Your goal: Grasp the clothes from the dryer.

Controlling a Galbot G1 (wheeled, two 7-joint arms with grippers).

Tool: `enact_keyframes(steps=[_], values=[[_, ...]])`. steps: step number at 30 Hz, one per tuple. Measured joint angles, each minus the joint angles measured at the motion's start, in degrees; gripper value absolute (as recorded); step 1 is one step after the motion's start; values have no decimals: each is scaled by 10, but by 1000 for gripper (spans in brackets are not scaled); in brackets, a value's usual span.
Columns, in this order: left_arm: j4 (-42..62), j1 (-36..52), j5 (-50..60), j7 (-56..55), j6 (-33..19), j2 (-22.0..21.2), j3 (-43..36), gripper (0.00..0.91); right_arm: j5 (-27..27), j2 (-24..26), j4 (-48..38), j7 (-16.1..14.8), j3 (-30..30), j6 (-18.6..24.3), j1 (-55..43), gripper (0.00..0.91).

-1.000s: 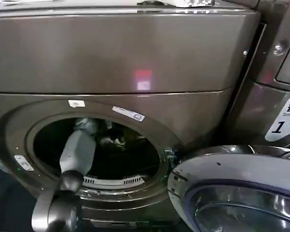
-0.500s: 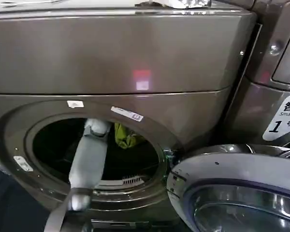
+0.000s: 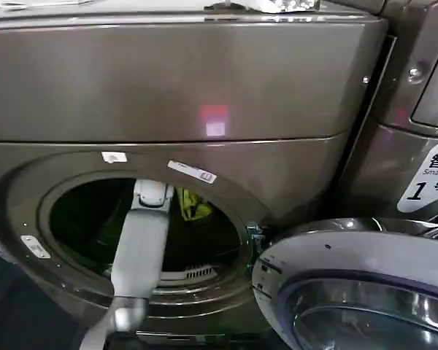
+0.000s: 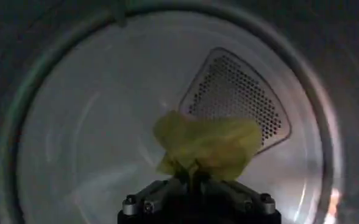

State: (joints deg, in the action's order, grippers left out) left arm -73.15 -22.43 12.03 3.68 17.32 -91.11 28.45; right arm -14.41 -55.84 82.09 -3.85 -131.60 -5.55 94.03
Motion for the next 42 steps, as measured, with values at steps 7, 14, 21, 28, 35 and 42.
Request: enact_keyframes(steps=[7,14,21,28,35,42], values=[[-7,-2,-18,-17,9,0,0,0,0,0,1,0,1,1,-1,907],[-8,-3,-28,-25,12,-1,1,0,0,0,1,0,1,1,-1,907],[-8,-5,-34,-28,15,0,2,0,0,0,0,0,1,2,-1,907],[-9,-6,-35,-28,17,0,2,0,0,-1,7,6,-2,-10,-1,907],[-9,-7,-36,-27,17,2,4,0,0,5,16,19,-7,-38,-2,907],[-10,-7,-36,-24,18,2,4,0,2,4,22,24,-9,-53,-1,907]])
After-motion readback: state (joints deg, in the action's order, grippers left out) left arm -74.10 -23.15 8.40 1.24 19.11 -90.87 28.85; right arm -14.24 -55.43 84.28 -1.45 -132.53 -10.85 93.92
